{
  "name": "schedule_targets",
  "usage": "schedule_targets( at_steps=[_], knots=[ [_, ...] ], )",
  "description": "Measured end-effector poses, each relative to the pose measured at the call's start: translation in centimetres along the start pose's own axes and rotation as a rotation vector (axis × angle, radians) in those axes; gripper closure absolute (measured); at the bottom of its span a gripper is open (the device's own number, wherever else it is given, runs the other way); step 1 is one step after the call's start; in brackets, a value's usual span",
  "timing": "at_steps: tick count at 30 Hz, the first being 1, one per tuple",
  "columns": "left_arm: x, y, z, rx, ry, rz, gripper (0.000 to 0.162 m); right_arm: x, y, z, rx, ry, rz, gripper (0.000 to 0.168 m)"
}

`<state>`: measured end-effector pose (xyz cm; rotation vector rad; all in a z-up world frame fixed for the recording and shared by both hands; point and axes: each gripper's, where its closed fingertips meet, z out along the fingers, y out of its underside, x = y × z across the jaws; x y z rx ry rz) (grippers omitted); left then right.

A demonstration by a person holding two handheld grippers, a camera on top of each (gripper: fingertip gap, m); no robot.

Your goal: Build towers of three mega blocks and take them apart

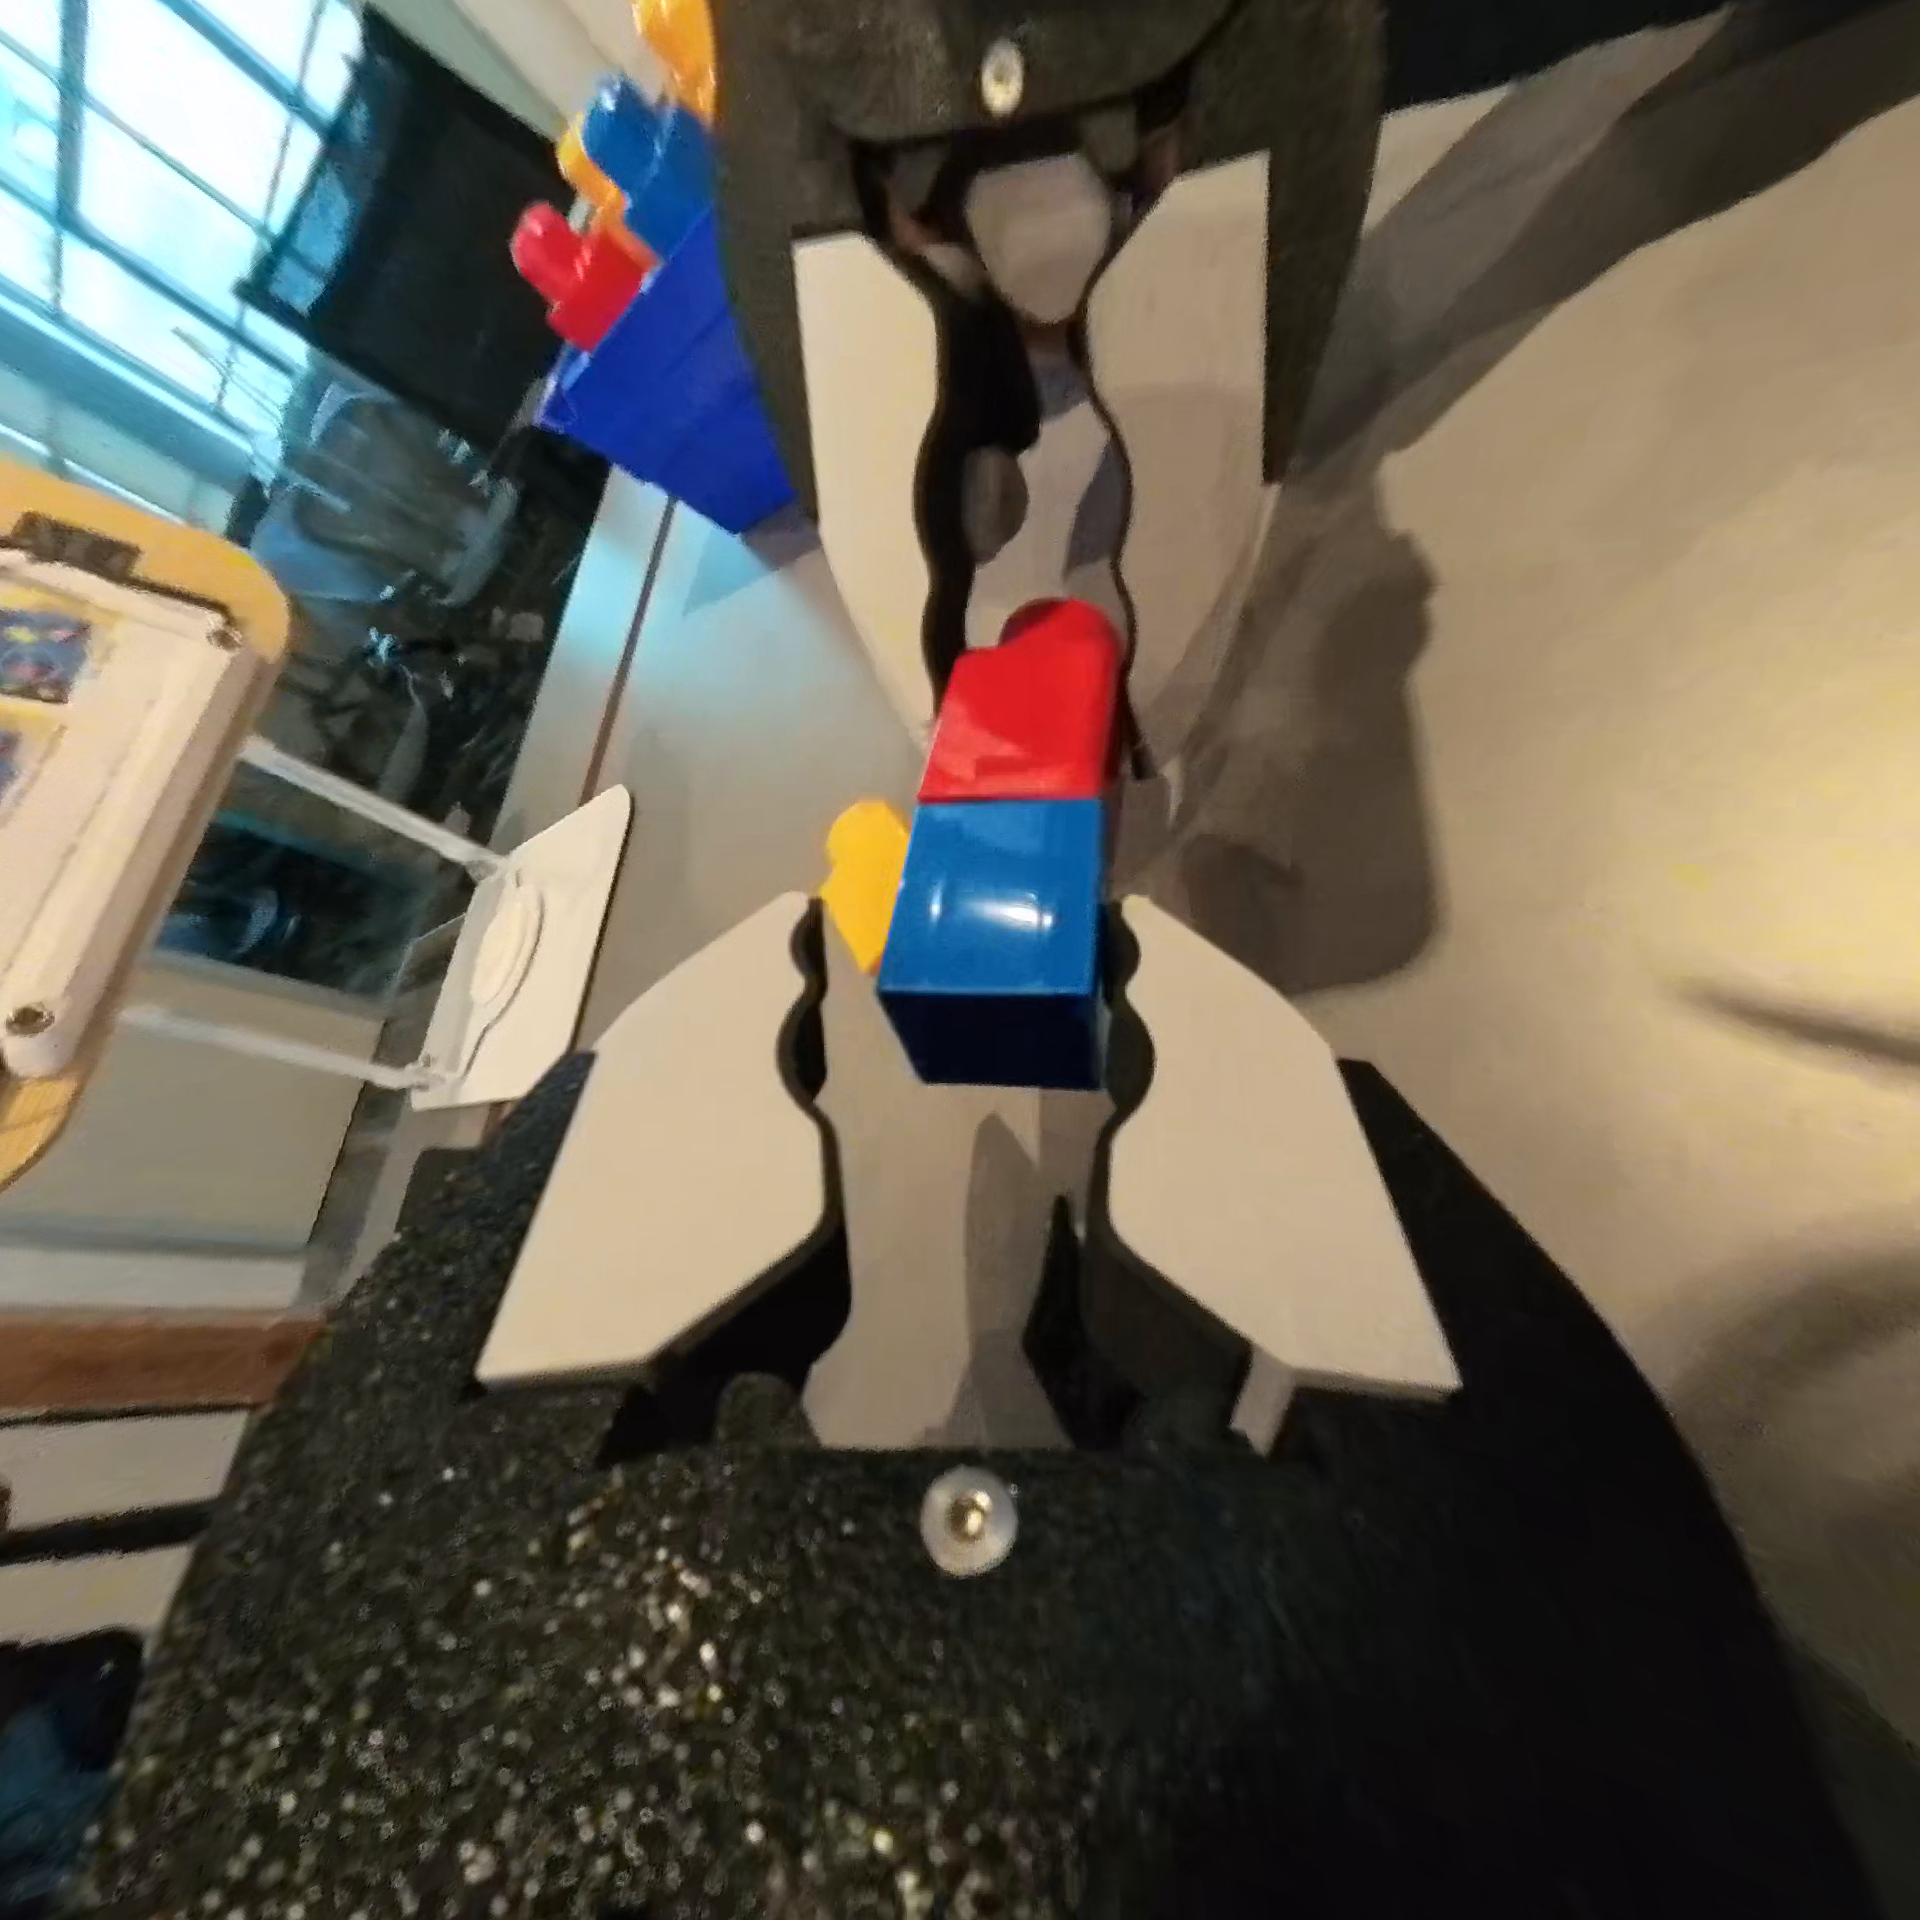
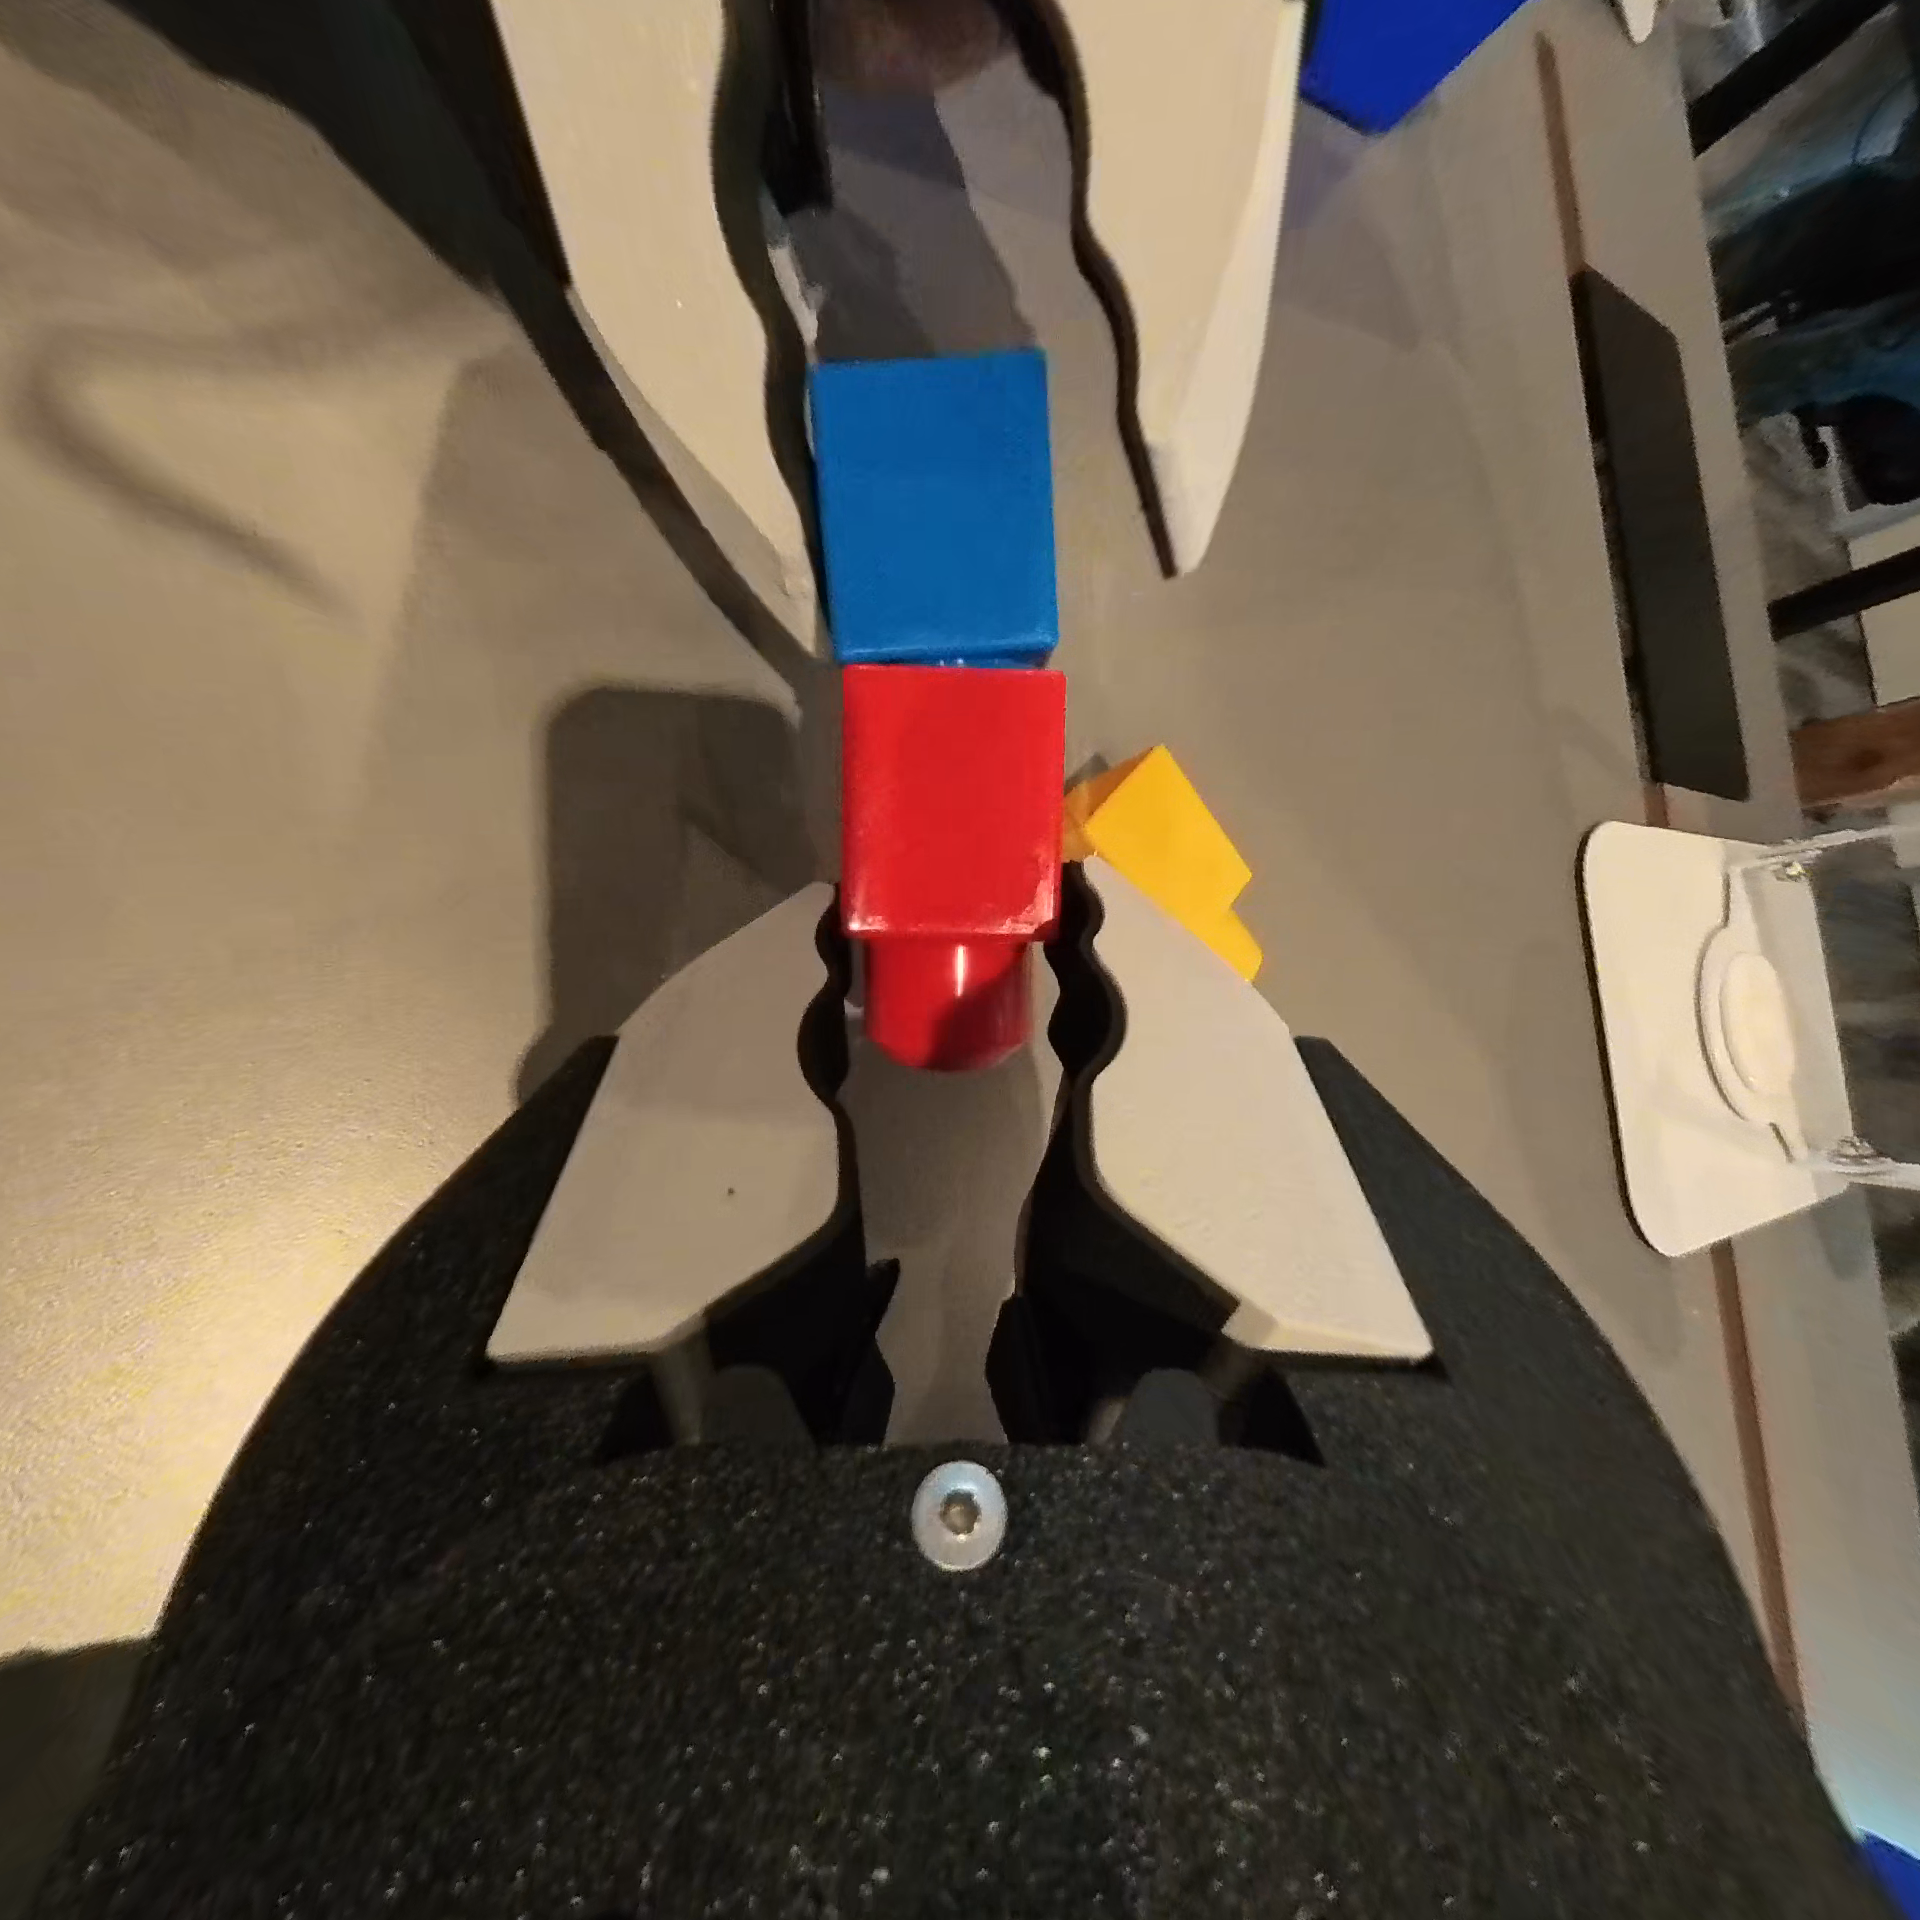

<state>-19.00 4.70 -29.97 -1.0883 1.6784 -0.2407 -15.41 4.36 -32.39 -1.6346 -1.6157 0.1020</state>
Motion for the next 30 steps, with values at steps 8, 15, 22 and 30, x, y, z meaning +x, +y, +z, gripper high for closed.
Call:
schedule_targets(
  at_steps=[8, 15, 22, 30],
  knots=[
    [-0.3, -0.2, -0.5, 0.057, 0.039, -0.076, 0.125, 0.7, -1.2, -0.6, 0.105, 0.052, 0.036, 0.132],
    [-1.3, -1.7, -1.7, 0.251, 0.103, -0.306, 0.126, 1.0, -4.1, -2.2, 0.348, -0.012, 0.191, 0.11],
    [-1.1, -2.6, -2.2, 0.346, 0.17, -0.398, 0.126, 1.3, -5.5, -3.3, 0.455, -0.022, 0.205, 0.131],
    [-0.6, -3.7, -2.6, 0.434, 0.255, -0.472, 0.127, 0.5, -6.2, -4.2, 0.519, -0.127, 0.237, 0.131]
  ],
)
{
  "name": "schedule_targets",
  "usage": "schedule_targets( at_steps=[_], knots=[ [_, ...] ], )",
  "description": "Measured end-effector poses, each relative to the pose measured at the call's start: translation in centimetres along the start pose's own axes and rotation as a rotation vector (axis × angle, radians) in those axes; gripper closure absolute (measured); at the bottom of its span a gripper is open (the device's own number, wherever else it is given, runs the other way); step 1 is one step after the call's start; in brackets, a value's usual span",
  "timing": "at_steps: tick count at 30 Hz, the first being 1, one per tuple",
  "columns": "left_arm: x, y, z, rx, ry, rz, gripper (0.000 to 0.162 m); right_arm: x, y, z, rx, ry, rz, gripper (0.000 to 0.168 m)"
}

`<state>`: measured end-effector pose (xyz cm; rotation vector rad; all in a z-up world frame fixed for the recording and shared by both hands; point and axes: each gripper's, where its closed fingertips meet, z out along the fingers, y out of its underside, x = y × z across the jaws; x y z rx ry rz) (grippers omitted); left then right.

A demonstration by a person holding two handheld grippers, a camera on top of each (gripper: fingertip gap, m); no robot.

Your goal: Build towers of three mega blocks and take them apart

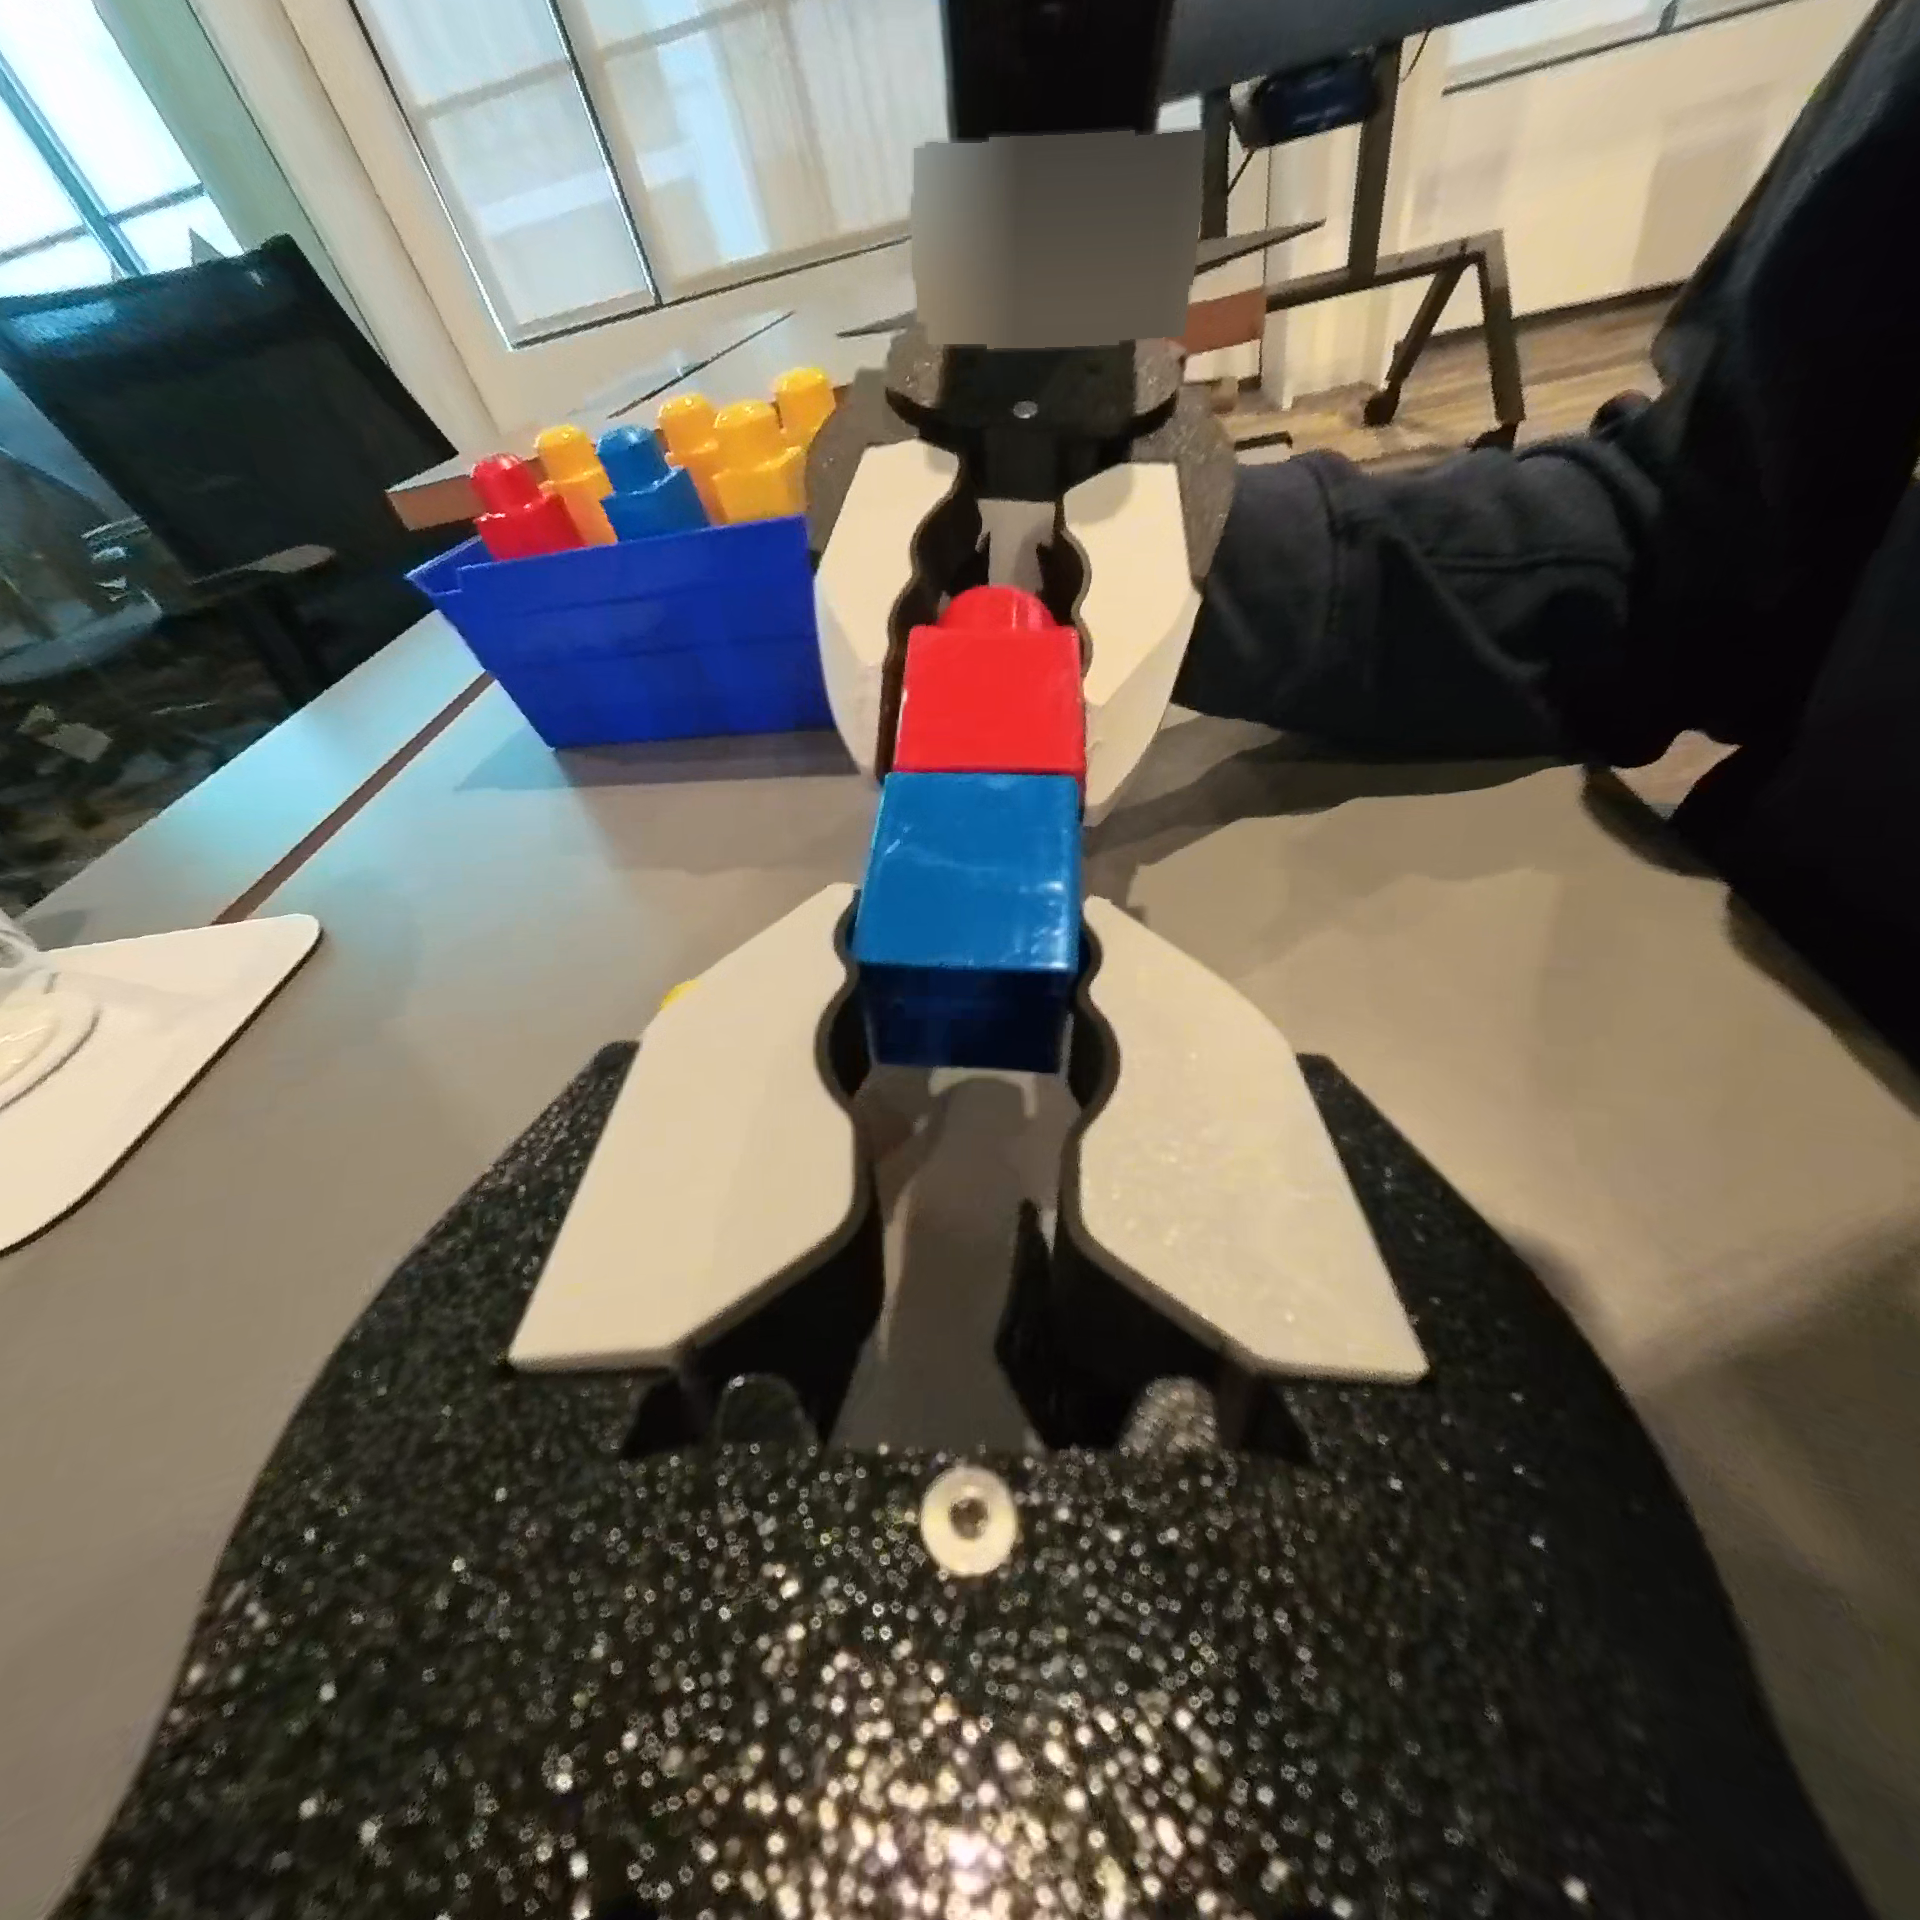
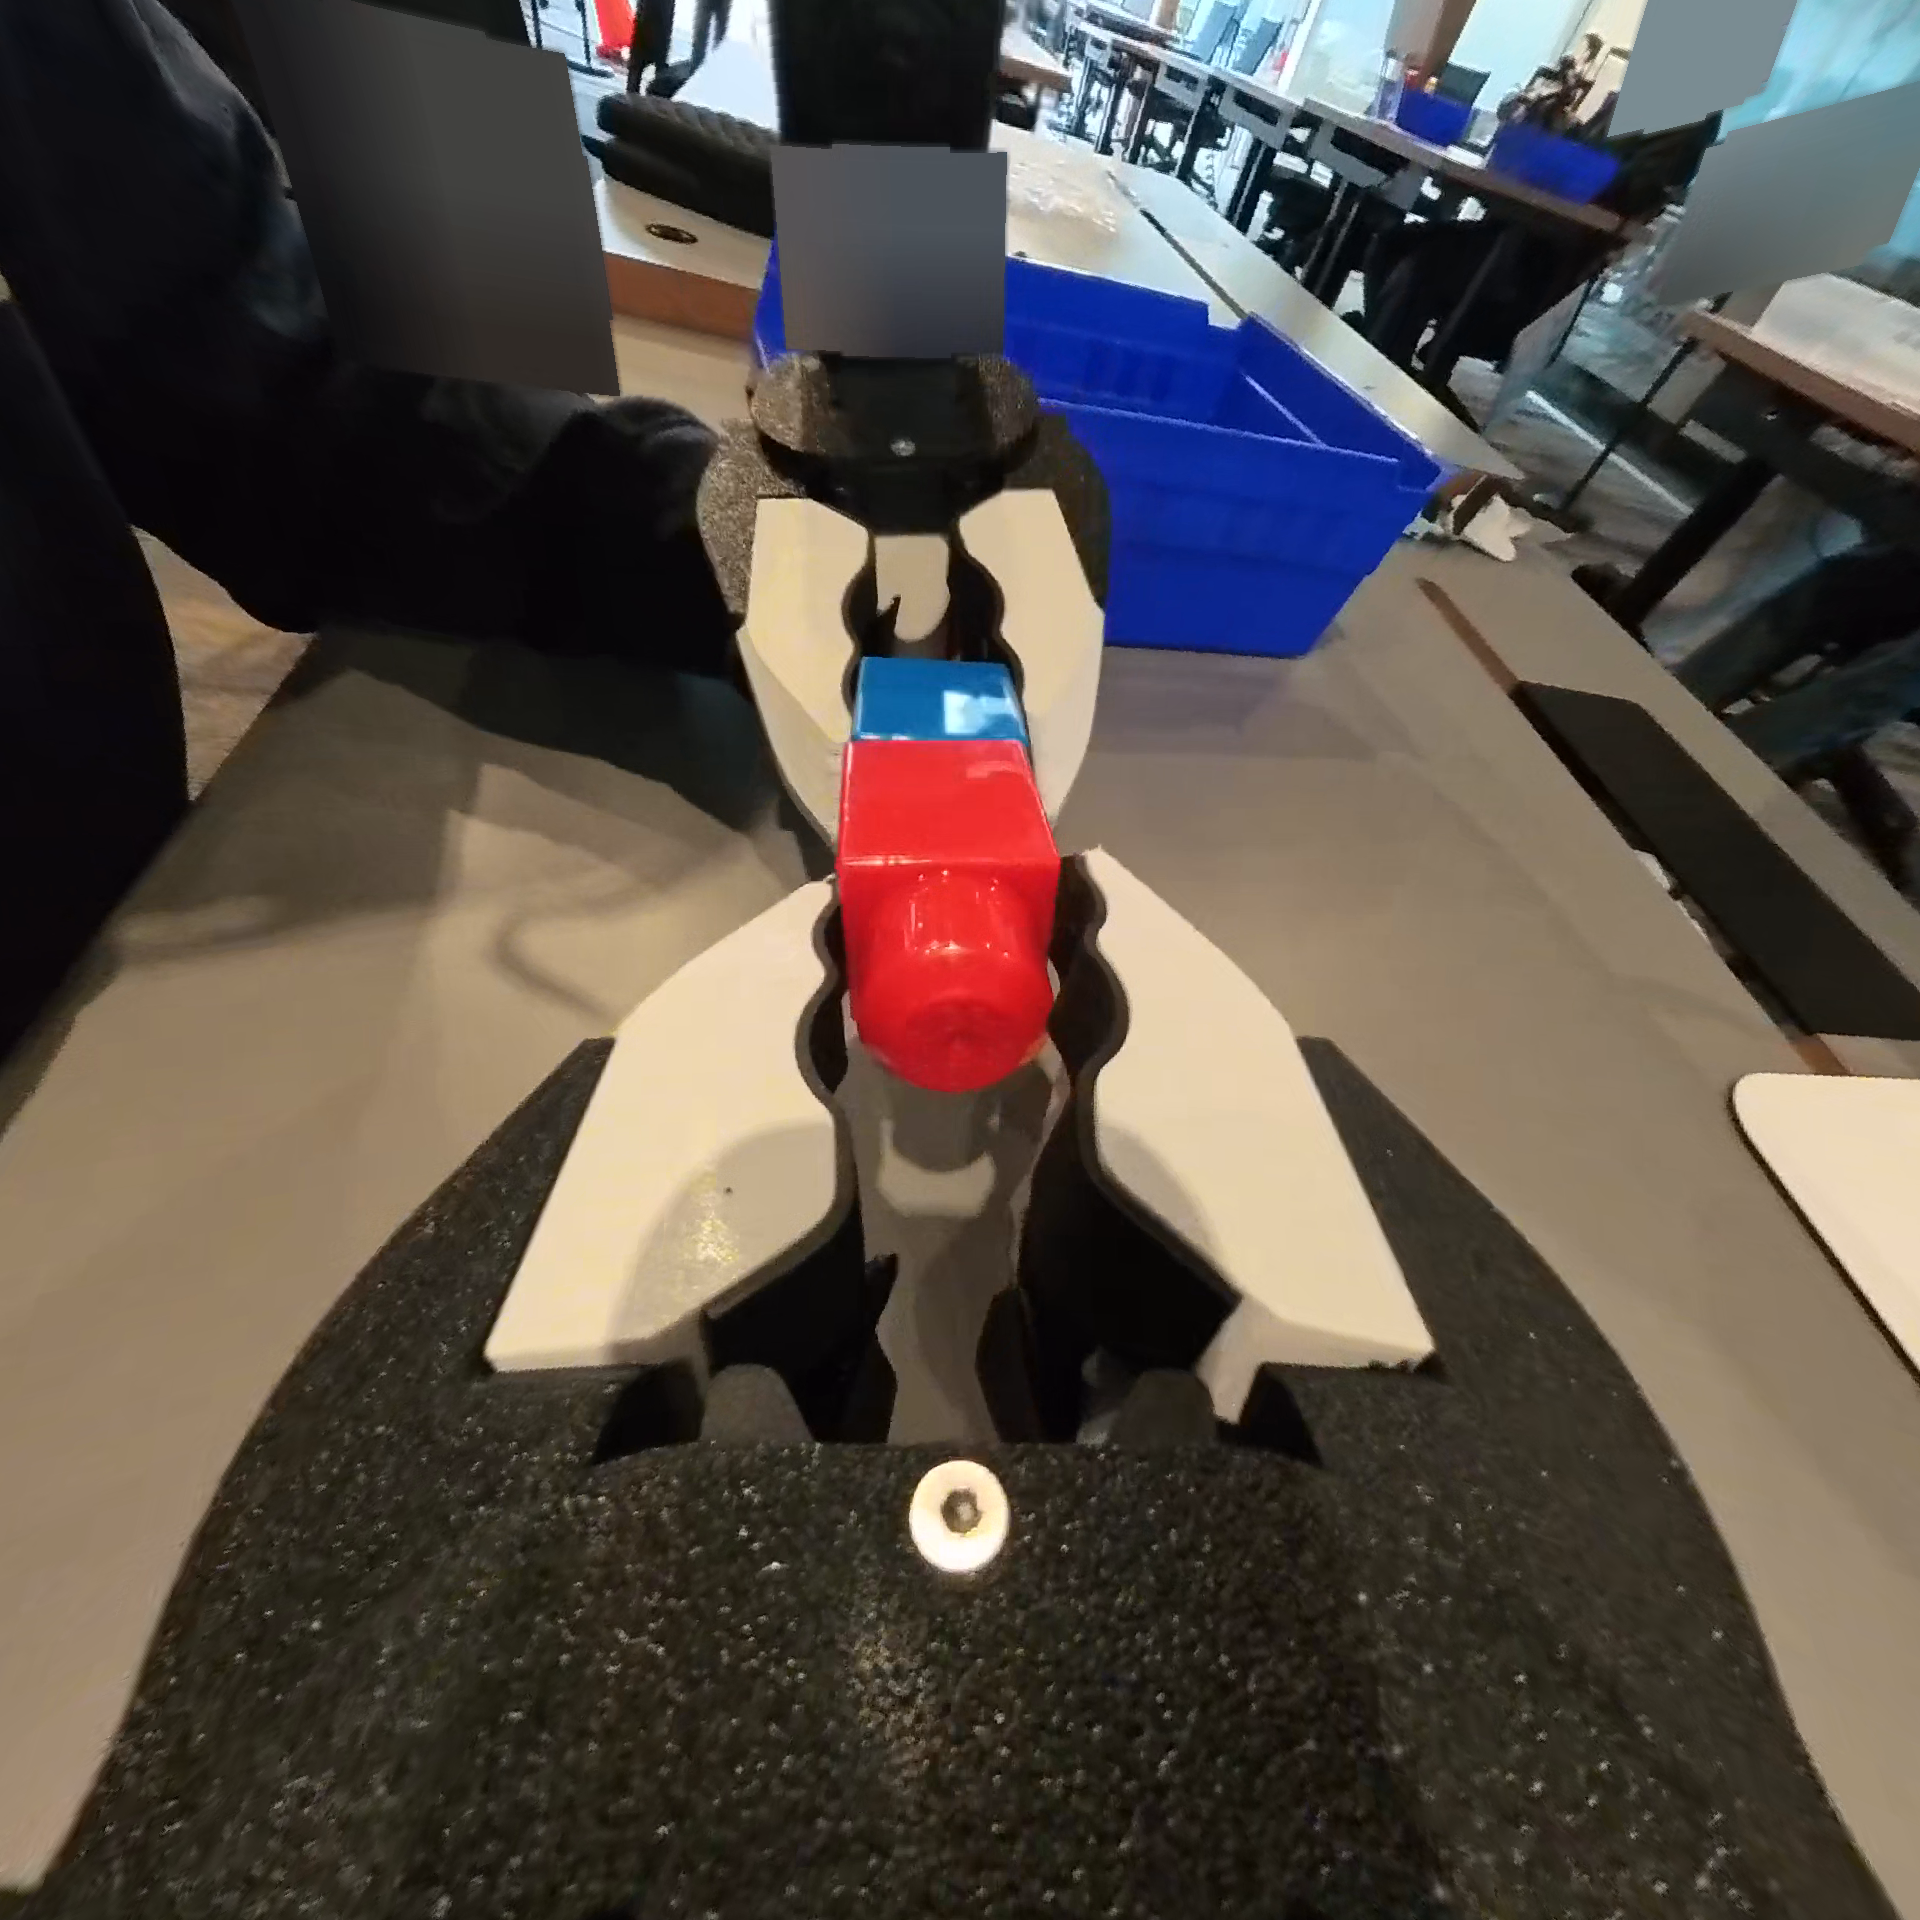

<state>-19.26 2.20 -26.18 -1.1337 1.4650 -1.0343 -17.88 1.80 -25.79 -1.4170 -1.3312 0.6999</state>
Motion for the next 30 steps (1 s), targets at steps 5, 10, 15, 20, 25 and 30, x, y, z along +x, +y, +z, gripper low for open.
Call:
schedule_targets(
  at_steps=[5, 10, 15, 20, 25, 30],
  knots=[
    [-0.4, -0.1, 0.1, 0.021, -0.022, -0.032, 0.127, 0.5, -0.2, 0.0, 0.017, 0.016, 0.033, 0.131],
    [-0.5, -0.1, 0.1, 0.027, -0.028, -0.038, 0.127, 0.6, -0.1, 0.0, 0.025, 0.008, 0.072, 0.131],
    [-0.6, 0.0, 0.1, 0.016, -0.042, -0.01, 0.127, 0.7, 0.0, 0.1, 0.019, 0.004, 0.1, 0.131],
    [-0.6, 0.2, 0.1, 0.012, -0.042, -0.004, 0.126, 0.7, 0.2, 0.1, 0.009, 0.007, 0.089, 0.131],
    [-1.1, 1.4, 0.2, -0.077, -0.086, 0.015, 0.124, 0.9, 1.1, 0.5, -0.058, 0.061, -0.005, 0.131],
    [-1.1, 2.5, 1.0, -0.15, -0.141, 0.115, 0.106, 0.6, 1.7, 0.8, -0.103, 0.053, -0.035, 0.131]
  ],
)
